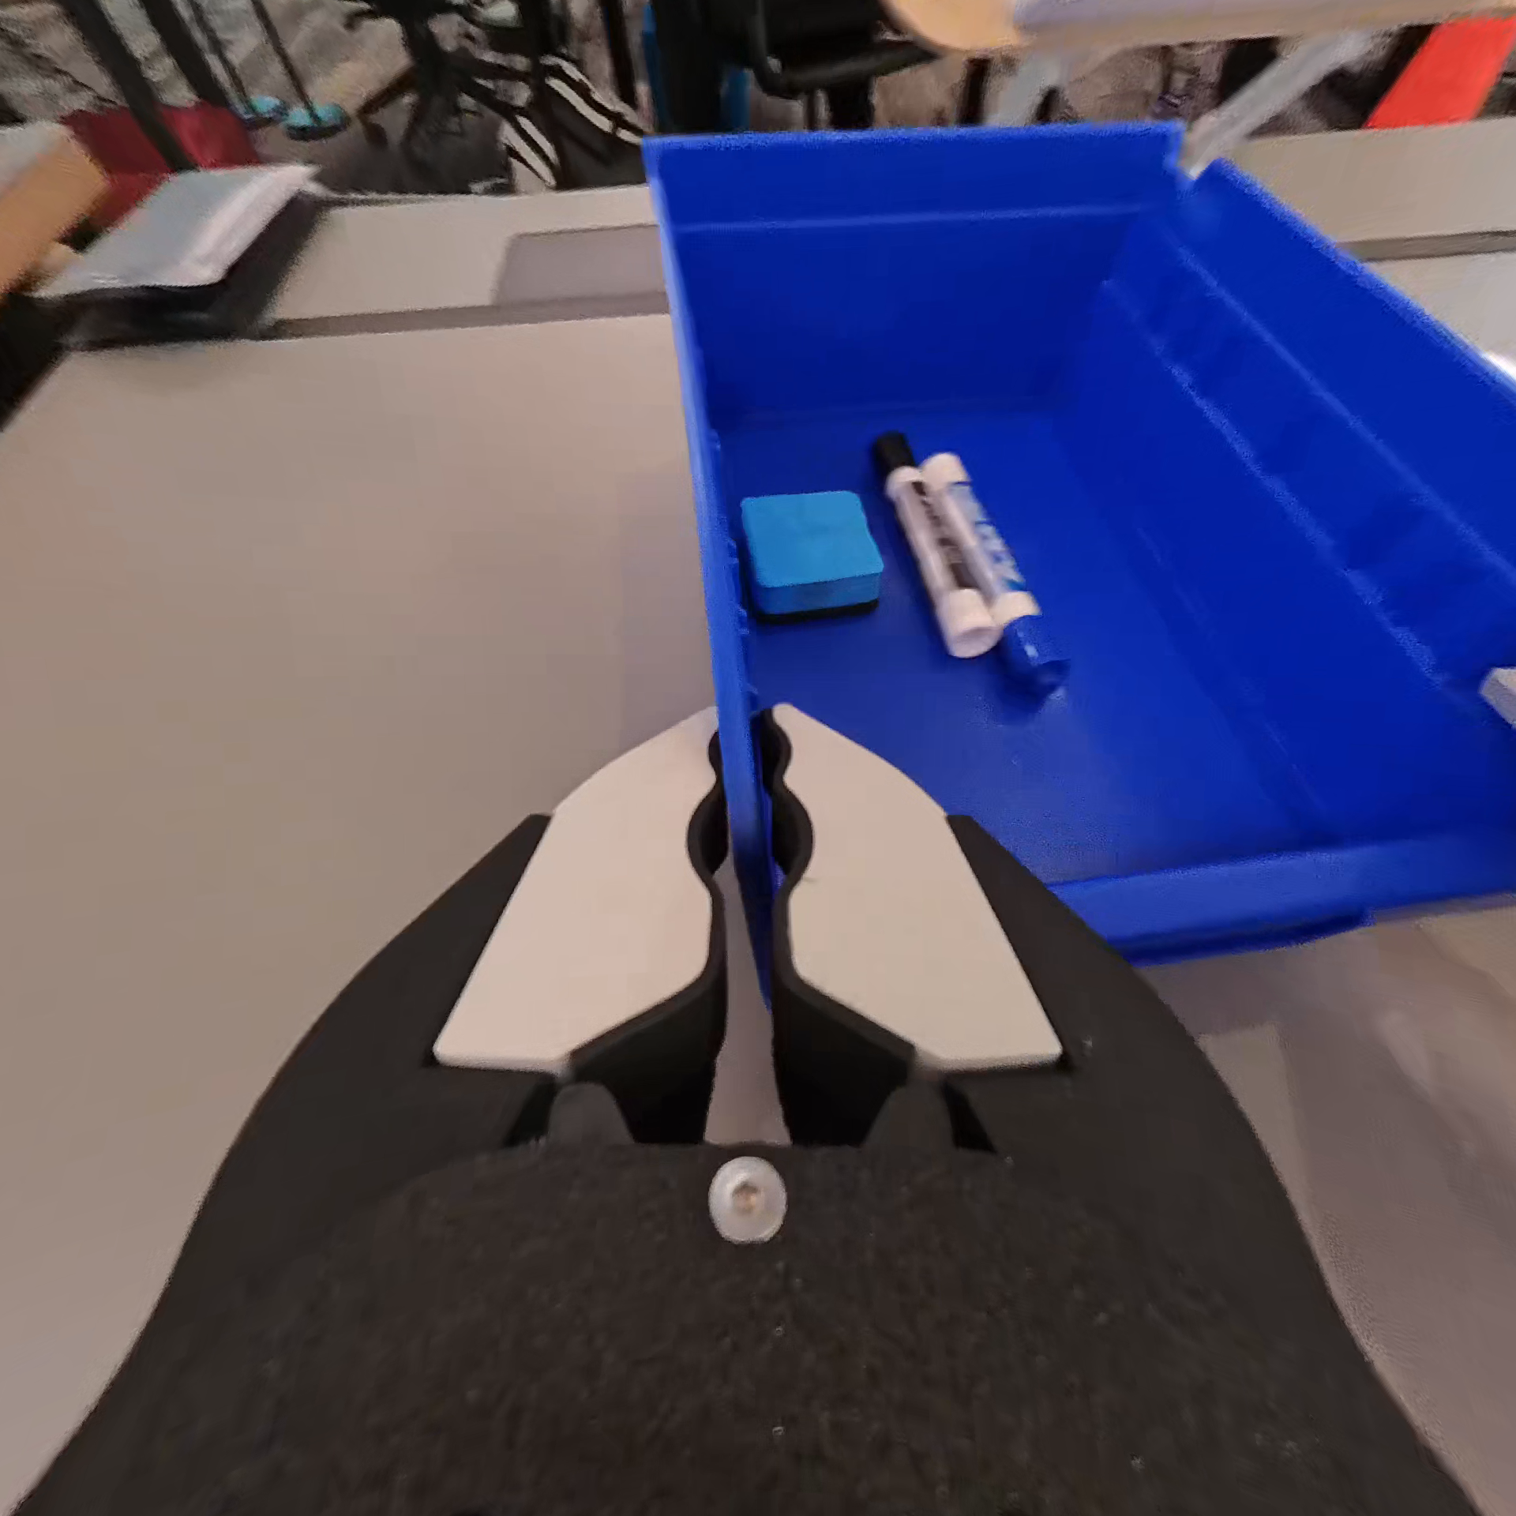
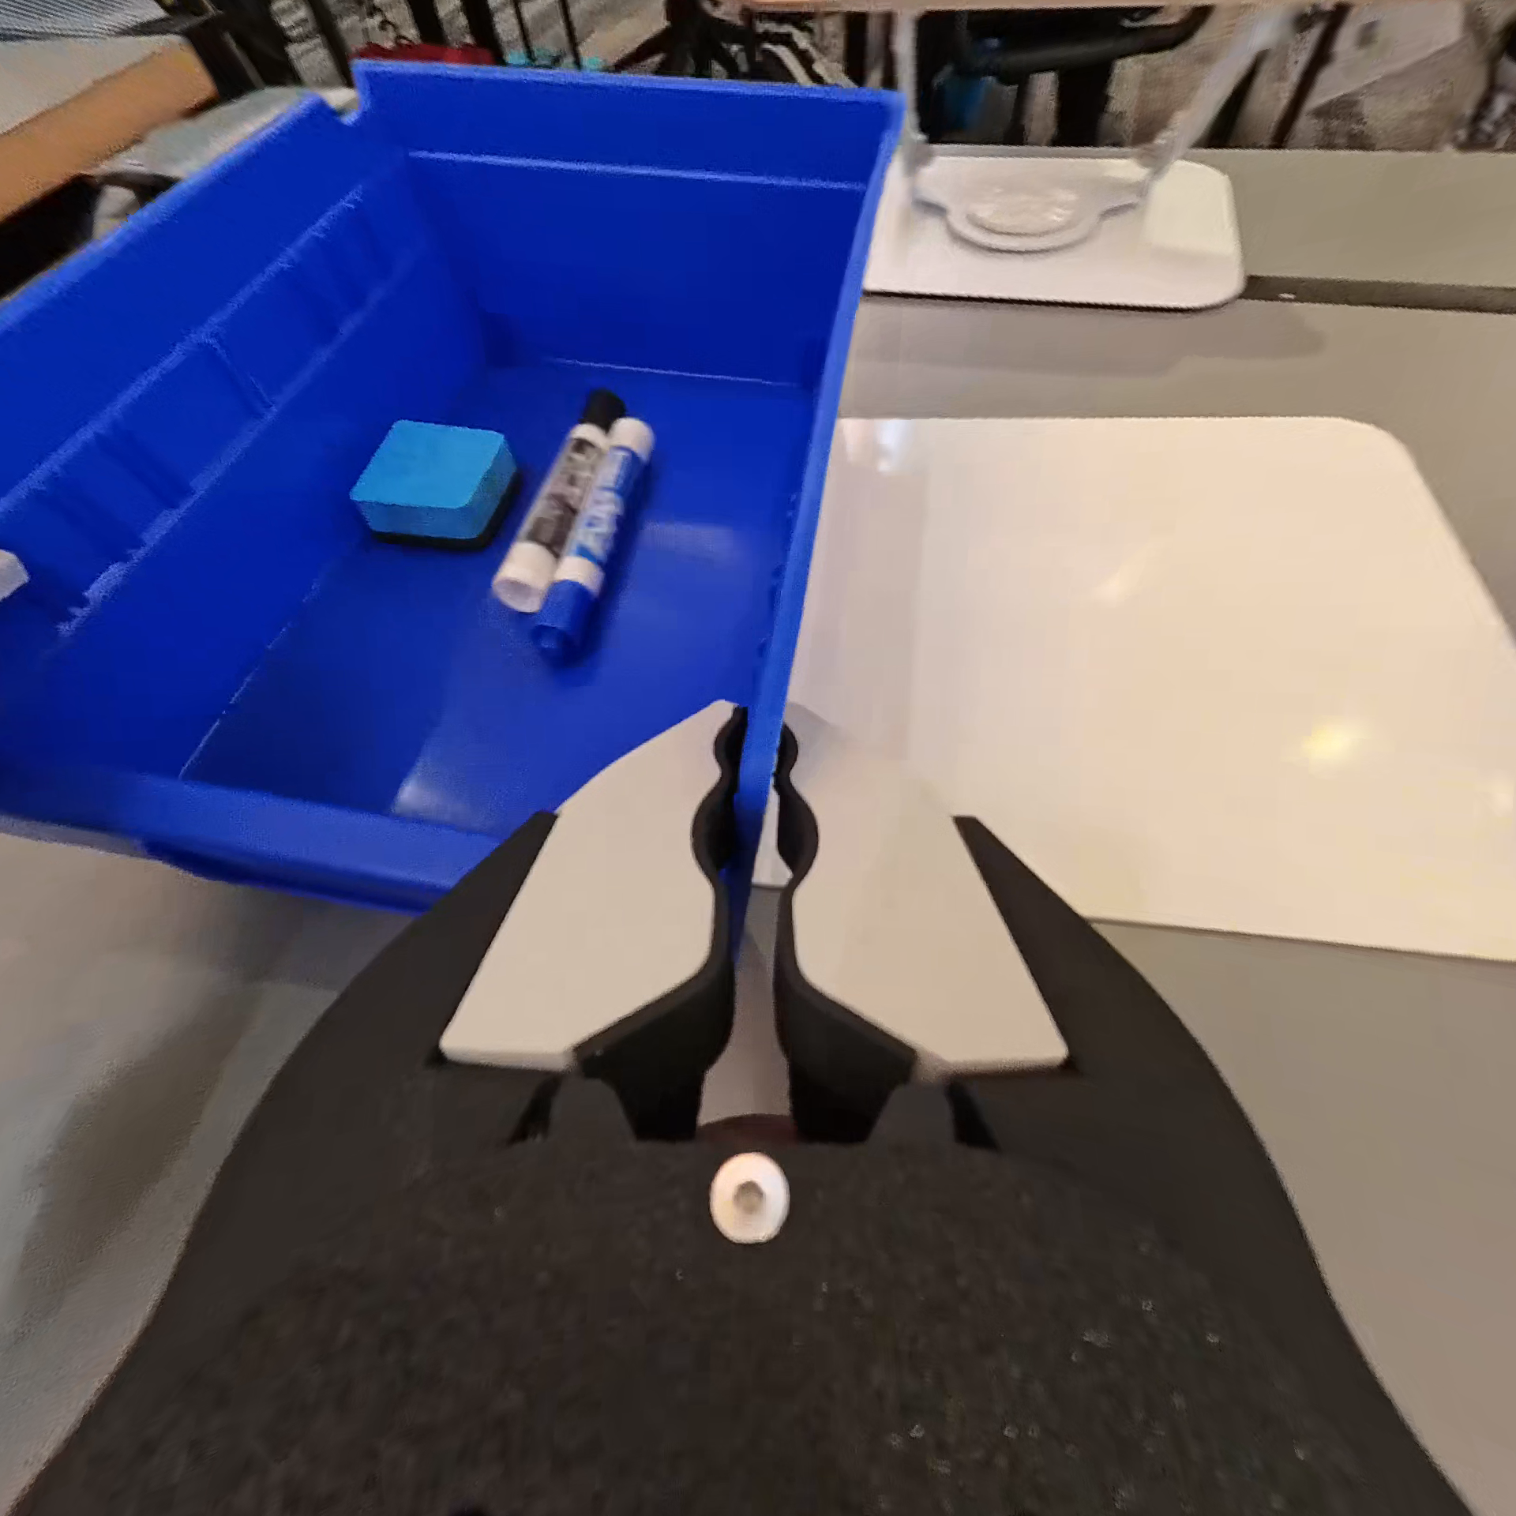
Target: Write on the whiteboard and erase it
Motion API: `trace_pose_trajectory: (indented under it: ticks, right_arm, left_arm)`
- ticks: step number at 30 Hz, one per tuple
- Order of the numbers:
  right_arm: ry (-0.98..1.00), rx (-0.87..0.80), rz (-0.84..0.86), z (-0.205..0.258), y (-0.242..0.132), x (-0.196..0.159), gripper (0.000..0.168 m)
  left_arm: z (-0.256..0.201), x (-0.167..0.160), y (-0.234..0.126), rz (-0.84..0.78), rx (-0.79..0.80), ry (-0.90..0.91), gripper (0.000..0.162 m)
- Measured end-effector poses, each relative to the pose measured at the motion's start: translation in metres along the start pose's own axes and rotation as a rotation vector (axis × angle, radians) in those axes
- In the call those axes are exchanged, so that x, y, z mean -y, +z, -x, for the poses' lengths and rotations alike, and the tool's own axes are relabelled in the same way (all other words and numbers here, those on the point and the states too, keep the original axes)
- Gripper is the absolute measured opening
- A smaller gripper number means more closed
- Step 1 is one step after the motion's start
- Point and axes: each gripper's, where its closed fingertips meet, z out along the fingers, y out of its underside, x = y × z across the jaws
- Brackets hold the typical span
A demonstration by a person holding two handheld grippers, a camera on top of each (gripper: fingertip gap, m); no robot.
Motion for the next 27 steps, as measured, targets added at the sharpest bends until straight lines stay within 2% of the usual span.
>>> trace_pose_trajectory:
  ticks: [7,12,16,21,24,25,26,27]
  right_arm:
    - [-0.092,0.032,-0.078,0.099,0.018,0.021,0.007]
    - [-0.107,0.030,-0.069,0.151,0.041,0.016,0.009]
    - [-0.116,0.038,-0.086,0.165,0.055,0.010,0.011]
    - [0.020,0.095,-0.085,0.168,0.057,0.011,0.014]
    - [-0.017,0.126,-0.063,0.168,0.056,0.010,0.015]
    - [-0.026,0.168,-0.051,0.169,0.052,0.010,0.017]
    - [-0.044,0.229,-0.049,0.170,0.043,0.013,0.022]
    - [-0.072,0.295,-0.070,0.168,0.030,0.019,0.034]
  left_arm:
    - [0.101,0.000,-0.004,-0.045,0.038,-0.108,0.004]
    - [0.154,0.003,0.011,-0.038,0.033,-0.099,0.004]
    - [0.170,-0.016,0.028,-0.006,0.021,-0.114,0.005]
    - [0.171,-0.015,0.032,-0.027,0.021,-0.158,0.006]
    - [0.170,-0.017,0.031,-0.014,0.010,-0.182,0.006]
    - [0.170,-0.018,0.028,0.010,0.006,-0.175,0.016]
    - [0.171,-0.016,0.022,0.018,0.019,-0.174,0.032]
    - [0.173,-0.006,0.010,-0.013,0.034,-0.178,0.044]
